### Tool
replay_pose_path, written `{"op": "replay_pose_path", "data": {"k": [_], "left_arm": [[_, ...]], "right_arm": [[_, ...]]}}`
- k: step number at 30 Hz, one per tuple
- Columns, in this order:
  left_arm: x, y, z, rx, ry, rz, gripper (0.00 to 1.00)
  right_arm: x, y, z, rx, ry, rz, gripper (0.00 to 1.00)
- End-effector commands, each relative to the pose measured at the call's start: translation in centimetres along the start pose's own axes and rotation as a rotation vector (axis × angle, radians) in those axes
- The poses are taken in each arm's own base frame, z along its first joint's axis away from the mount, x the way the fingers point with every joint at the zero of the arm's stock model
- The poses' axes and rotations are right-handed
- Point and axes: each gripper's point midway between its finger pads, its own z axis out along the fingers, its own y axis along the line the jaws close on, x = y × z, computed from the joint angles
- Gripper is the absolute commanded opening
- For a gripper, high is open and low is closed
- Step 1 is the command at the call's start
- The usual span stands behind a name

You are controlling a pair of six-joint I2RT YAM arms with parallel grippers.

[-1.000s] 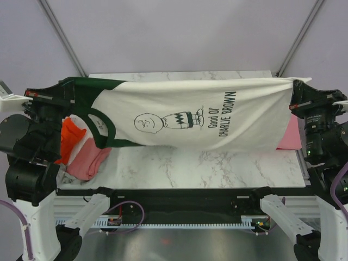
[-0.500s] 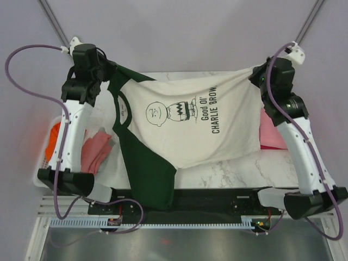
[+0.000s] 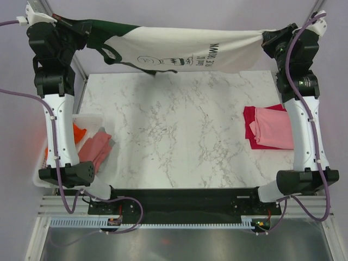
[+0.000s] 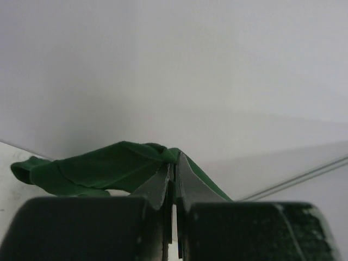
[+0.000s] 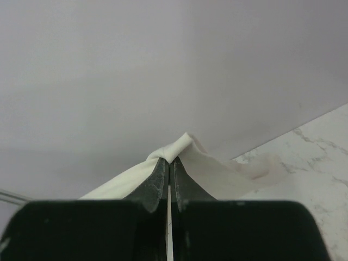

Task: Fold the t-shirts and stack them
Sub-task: Fold the tshirt

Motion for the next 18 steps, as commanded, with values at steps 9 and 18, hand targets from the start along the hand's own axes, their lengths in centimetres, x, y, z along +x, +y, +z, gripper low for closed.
{"op": "replay_pose_path", "data": {"k": [9, 18], "left_arm": [[11.3, 12.8, 5.9, -0.01, 0.133, 0.006, 0.02], [19.9, 21.2, -0.2, -0.133, 0.249, -0.07, 0.02]], "right_arm": [[13.4, -9.1, 7.4, 0.041, 0.281, 0.134, 0.0], [21.7, -18.1, 2.7, 0.202, 0.411, 0.105, 0.0]]}}
